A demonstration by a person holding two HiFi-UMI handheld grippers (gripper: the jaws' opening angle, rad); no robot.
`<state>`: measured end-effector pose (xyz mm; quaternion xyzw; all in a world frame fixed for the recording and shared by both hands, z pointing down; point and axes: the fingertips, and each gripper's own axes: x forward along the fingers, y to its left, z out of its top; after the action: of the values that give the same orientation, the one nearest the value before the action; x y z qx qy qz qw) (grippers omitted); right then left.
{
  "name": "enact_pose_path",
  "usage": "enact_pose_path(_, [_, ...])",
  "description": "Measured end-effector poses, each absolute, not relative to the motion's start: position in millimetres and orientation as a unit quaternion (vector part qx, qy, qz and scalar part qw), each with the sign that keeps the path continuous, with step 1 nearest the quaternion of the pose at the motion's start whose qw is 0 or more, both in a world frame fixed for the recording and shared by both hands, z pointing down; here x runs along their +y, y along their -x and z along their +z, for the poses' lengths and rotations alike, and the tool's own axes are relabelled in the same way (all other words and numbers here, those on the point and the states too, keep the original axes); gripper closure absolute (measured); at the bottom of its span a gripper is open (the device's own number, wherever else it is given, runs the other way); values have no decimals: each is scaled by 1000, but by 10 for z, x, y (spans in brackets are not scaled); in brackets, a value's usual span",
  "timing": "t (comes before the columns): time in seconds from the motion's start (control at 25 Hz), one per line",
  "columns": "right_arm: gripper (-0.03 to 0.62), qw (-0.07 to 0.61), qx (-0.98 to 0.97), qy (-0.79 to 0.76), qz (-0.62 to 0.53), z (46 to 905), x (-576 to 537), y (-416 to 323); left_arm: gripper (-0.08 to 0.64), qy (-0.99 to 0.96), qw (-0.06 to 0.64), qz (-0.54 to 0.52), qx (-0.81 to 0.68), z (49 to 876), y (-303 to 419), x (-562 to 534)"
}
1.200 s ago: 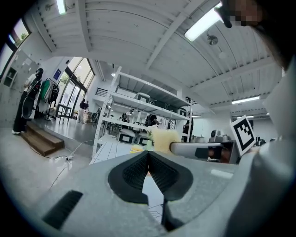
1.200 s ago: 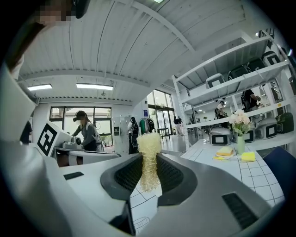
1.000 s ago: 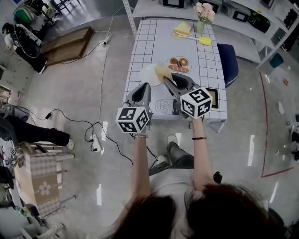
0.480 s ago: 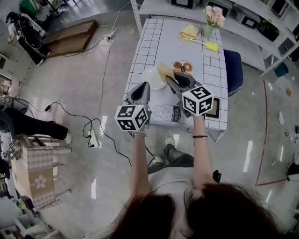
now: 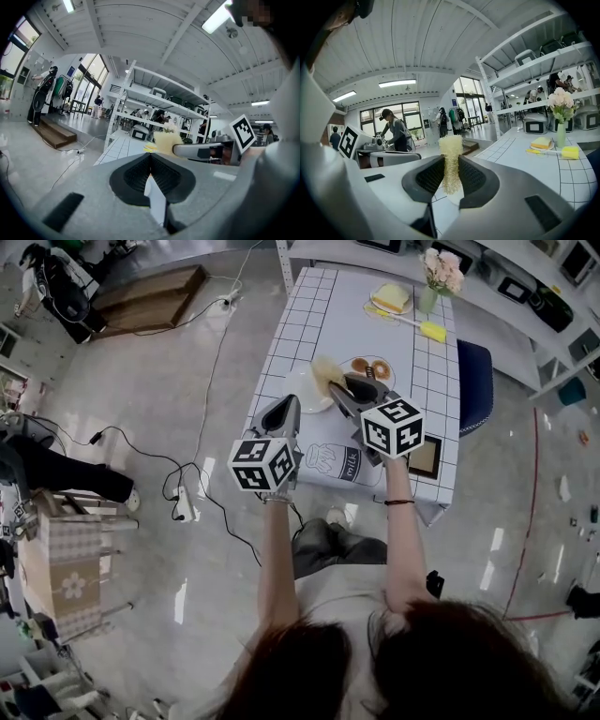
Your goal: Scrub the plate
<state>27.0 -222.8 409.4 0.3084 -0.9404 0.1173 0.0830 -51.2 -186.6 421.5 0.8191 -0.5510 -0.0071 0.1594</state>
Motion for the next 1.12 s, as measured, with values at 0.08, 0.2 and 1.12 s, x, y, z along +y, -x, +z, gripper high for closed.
enact_pose_path(0.08, [514, 93, -941, -303, 121, 4130, -2233, -238, 549, -815, 168, -8, -555, 4250, 543, -1865])
enact_pose_path(0.2, [514, 104, -940, -300, 123, 4149, -2274, -187, 549, -813, 176, -7, -556, 4283, 553, -1882])
enact_pose_path(1.12, [514, 179, -927, -285, 168, 4538, -2780, 215, 549, -808, 245, 4, -536, 4709, 888, -2304])
